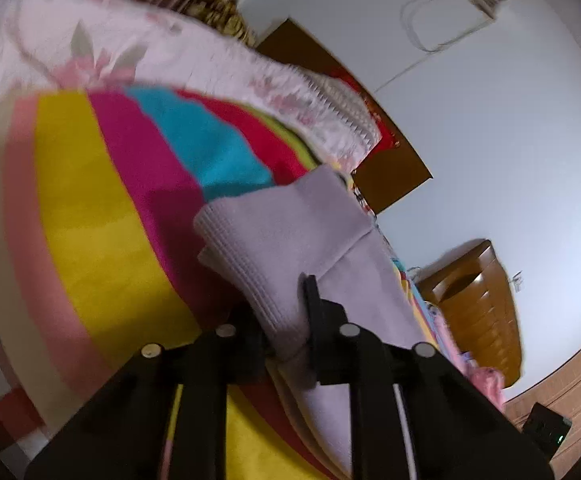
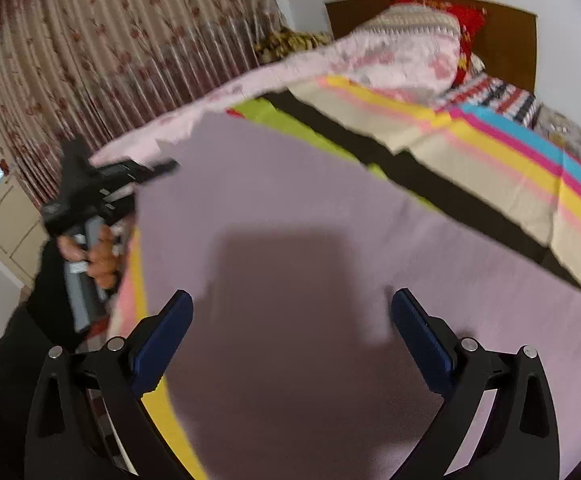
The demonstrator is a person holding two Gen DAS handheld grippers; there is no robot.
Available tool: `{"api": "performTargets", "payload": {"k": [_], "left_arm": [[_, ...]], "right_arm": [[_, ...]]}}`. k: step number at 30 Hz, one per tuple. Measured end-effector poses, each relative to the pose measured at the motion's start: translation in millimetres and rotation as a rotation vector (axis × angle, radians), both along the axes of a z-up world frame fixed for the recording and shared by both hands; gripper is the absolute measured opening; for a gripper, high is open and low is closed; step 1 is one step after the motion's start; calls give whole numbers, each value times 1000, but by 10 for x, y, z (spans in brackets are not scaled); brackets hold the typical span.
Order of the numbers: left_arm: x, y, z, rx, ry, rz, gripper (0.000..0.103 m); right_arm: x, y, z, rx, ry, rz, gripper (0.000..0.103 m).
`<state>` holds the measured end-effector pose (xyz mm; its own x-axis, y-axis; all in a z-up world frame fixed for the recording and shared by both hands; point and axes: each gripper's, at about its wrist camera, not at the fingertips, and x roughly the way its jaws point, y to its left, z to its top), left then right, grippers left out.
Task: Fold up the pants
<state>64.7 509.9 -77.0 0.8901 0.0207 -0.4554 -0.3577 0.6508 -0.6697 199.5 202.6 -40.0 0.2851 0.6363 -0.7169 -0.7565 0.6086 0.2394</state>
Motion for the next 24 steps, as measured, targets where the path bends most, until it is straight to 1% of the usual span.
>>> {"api": "performTargets", "payload": {"k": [2,4,5,6,7,8,9,11,12,13,14,15,17,18,20,21,22,23,24], "left_arm": [[-6,-132,160,92,8,17,15],[11,-444,517,259,10,29,15],[25,-541,628,307,7,26,15],[55,-732,817,382,-4,13,15],[91,-898,975,437,-19,-5,15],[131,-1135,1164,505,-36,-37,15],[152,-1295,1277,545,-47,-60,15],[178,-1771,1538,640,-85,-143,15],[189,-1954,1607,674,-97,-177,15],[197,-2199,1672,724,-109,-223,15],[185,-2533,1713,794,-117,-284,15],[190,-2766,1718,835,-123,-329,15],[179,-3274,1641,903,-134,-438,15],[176,-3613,1535,955,-131,-514,15],[163,-4157,1222,1067,-99,-637,15],[160,-4465,957,1126,-53,-733,15],[156,-4660,725,1156,-5,-820,16],[156,-4822,487,1171,49,-917,16],[150,-4959,234,1189,114,-997,22]], "right_arm": [[64,-69,-1,32,14,-5,97],[144,-122,-32,56,59,-29,97],[194,-126,-62,61,82,-40,97],[241,-132,-88,66,105,-49,97],[285,-154,-94,88,130,-54,97],[323,-182,-94,109,153,-59,95],[366,-234,-82,133,174,-74,93],[431,-631,59,247,193,-210,93],[434,-940,176,350,199,-267,93],[418,-1205,273,425,198,-303,93],[387,-1492,364,483,183,-348,94],[328,-1877,482,522,145,-414,94],[207,-2402,628,533,79,-491,95],[152,-2593,672,530,55,-519,95],[-39,-3069,731,529,8,-602,96],[-133,-3251,713,531,-4,-630,96],[-244,-3457,677,521,-12,-675,96],[-287,-3542,653,510,-14,-695,96],[-339,-3626,613,493,-14,-709,96]]}}
